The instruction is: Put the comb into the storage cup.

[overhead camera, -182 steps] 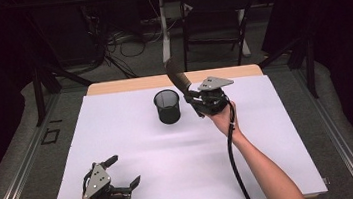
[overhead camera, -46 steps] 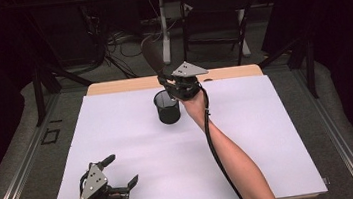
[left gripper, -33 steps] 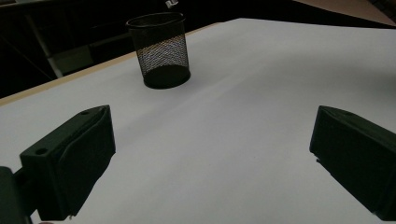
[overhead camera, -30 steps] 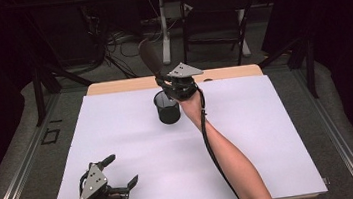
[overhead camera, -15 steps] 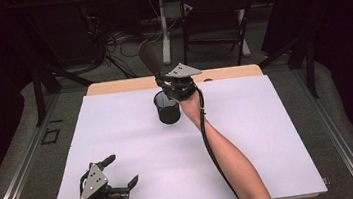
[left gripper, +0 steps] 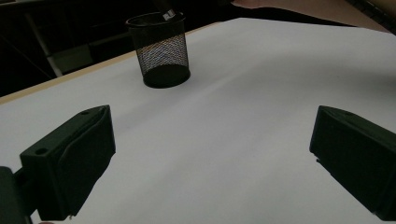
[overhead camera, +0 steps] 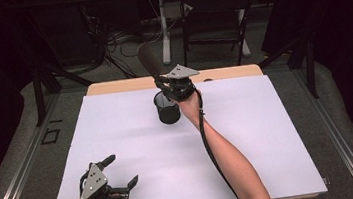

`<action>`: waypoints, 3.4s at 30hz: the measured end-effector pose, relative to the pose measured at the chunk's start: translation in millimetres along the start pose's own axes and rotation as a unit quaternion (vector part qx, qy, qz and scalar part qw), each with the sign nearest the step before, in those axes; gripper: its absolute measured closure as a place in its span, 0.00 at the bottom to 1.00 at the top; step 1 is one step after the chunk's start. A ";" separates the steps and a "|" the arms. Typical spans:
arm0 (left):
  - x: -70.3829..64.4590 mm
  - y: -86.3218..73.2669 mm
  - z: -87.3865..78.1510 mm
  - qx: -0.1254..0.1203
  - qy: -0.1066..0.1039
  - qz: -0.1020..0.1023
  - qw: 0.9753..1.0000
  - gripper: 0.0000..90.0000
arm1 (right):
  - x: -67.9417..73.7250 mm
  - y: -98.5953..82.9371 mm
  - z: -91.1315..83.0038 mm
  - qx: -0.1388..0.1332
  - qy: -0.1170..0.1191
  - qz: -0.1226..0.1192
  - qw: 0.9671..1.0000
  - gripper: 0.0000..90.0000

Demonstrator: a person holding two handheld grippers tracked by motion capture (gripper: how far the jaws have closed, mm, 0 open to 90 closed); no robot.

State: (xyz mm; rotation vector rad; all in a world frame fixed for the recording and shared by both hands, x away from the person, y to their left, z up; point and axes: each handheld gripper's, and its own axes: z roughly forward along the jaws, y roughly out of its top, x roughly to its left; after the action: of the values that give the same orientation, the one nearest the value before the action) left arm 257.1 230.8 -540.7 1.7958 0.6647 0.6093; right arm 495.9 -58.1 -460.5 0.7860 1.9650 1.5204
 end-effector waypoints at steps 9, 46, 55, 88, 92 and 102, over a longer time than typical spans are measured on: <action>0.1 0.0 -0.5 0.000 0.001 0.000 1.000 0.00 | 0.2 -3.9 3.8 0.009 0.002 0.002 1.000 0.80; -0.6 -0.3 -0.4 0.004 0.002 0.002 1.000 0.00 | -1.0 -19.2 10.0 0.039 0.004 0.001 0.999 0.80; -0.7 -0.4 -0.4 0.003 0.001 0.002 1.000 0.00 | -1.5 -21.5 10.3 0.044 0.004 0.001 0.999 0.80; -0.2 -0.7 -0.5 0.004 0.002 0.001 1.000 0.01 | -2.4 -32.4 13.3 0.075 0.013 0.005 0.997 0.80; -0.5 -0.6 -0.3 0.004 0.001 0.003 1.000 0.01 | -1.3 -33.2 13.8 0.080 0.012 0.002 0.997 0.80; -0.2 -1.2 0.0 0.005 0.001 0.001 1.000 0.01 | 2.0 -35.1 14.9 0.094 0.011 -0.006 0.996 0.80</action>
State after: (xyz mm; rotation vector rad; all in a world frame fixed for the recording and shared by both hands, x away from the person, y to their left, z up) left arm 256.7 231.0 -541.8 1.8054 0.6683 0.6106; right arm 500.8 -53.7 -498.1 0.8343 2.1481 1.3563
